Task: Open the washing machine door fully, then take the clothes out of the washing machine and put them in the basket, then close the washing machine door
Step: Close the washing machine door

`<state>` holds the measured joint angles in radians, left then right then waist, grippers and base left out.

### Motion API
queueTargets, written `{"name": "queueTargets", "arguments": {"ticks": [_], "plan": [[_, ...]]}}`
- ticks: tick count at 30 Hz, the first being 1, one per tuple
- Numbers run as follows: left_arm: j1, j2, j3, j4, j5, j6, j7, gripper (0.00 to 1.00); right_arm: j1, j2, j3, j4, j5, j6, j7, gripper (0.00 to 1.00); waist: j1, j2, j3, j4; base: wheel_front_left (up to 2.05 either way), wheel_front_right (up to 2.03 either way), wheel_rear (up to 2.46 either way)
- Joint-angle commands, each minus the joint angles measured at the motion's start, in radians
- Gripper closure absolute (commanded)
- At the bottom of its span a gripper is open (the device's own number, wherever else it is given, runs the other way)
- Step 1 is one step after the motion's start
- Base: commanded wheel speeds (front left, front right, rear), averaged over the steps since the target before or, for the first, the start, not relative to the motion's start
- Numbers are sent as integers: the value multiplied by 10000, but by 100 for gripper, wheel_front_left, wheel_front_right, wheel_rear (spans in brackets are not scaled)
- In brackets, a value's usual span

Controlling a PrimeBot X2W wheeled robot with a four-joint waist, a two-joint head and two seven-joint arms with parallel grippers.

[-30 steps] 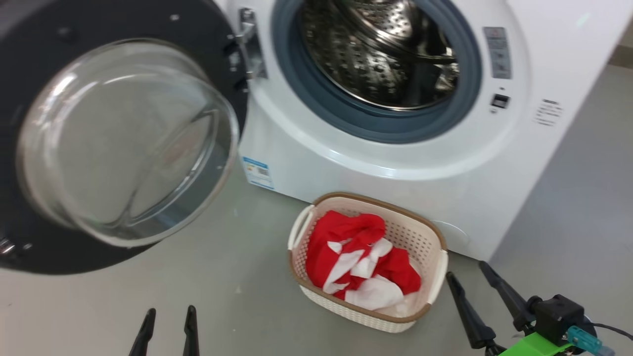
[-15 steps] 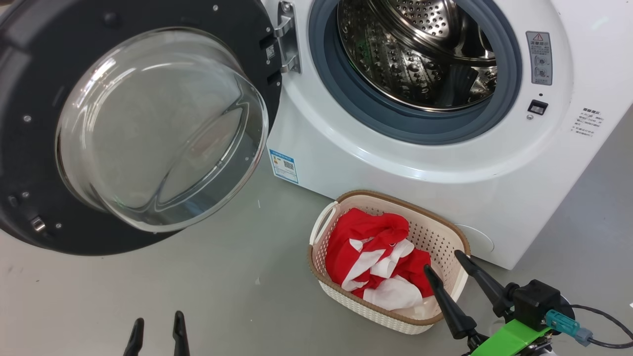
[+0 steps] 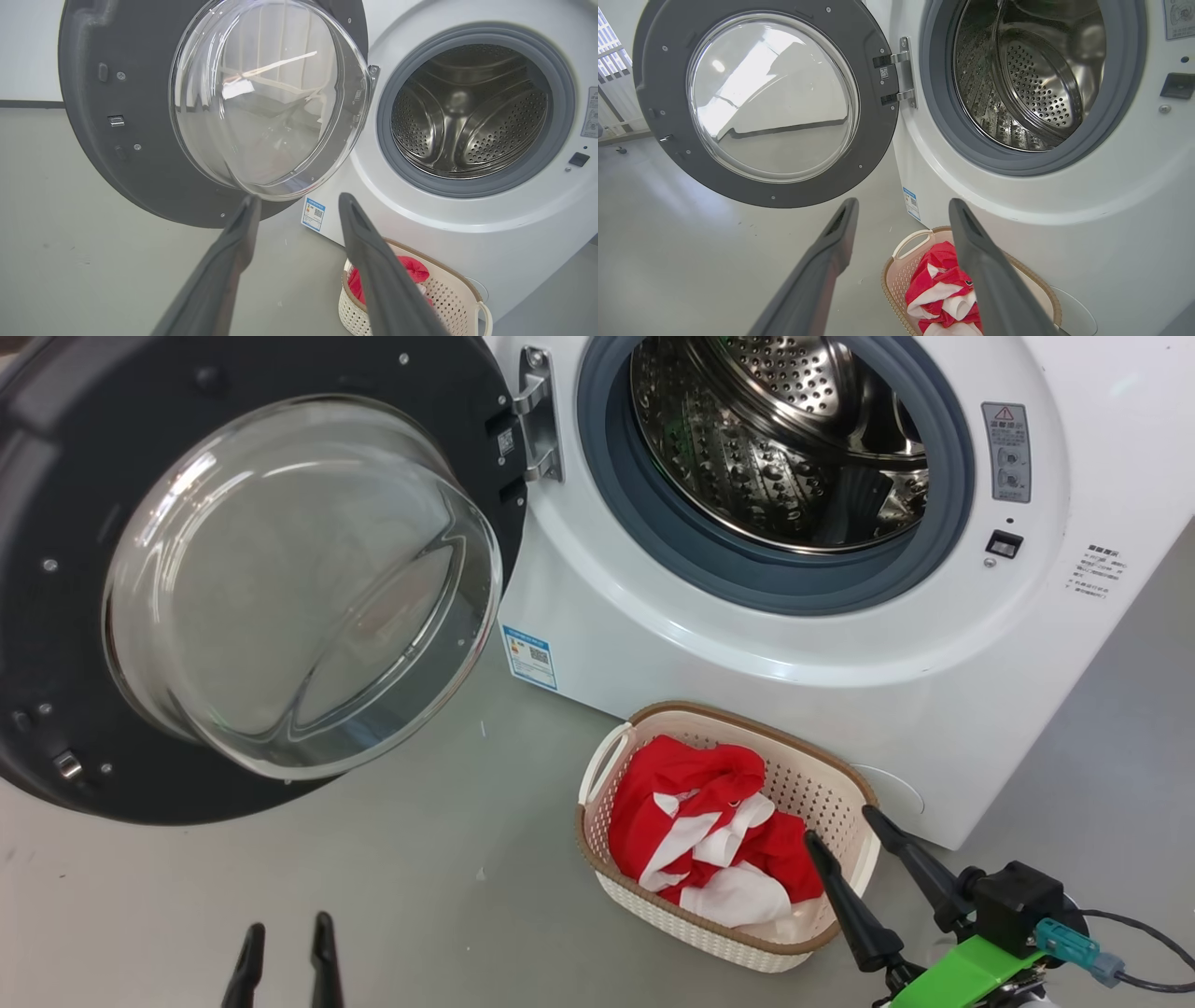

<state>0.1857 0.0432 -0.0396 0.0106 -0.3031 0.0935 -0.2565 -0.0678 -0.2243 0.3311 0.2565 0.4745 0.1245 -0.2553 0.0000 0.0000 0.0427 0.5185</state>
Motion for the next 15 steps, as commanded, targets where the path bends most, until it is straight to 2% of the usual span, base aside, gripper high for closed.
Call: {"name": "queueTargets", "arguments": {"ticks": [1, 4, 5, 10, 15], "plan": [[-349, 70, 477, -381, 43, -177, -53, 52, -105, -63, 31, -259, -7, 62, -65, 0, 0, 0, -25, -29, 0, 0, 0], [-603, 70, 770, -637, 76, -381, -53, 70, 10, -24, -131, -320, -54, 62, -65, 0, 0, 0, -55, -71, 0, 0, 0], [-884, 70, 1072, -811, 233, -607, -53, 100, 104, -2, -246, -367, -89, 62, -65, 0, 0, 0, -61, -100, 0, 0, 0], [-1983, 151, 2218, -1534, 595, -1327, -53, 100, 345, 58, -541, -481, -204, 62, -65, 0, 0, 0, -53, -160, 0, 0, 0], [-3530, 824, 3392, -2102, 653, -1885, -53, 100, 433, 61, -672, -576, -300, 62, -65, 0, 0, 0, 116, -331, 0, 0, 0]]}}
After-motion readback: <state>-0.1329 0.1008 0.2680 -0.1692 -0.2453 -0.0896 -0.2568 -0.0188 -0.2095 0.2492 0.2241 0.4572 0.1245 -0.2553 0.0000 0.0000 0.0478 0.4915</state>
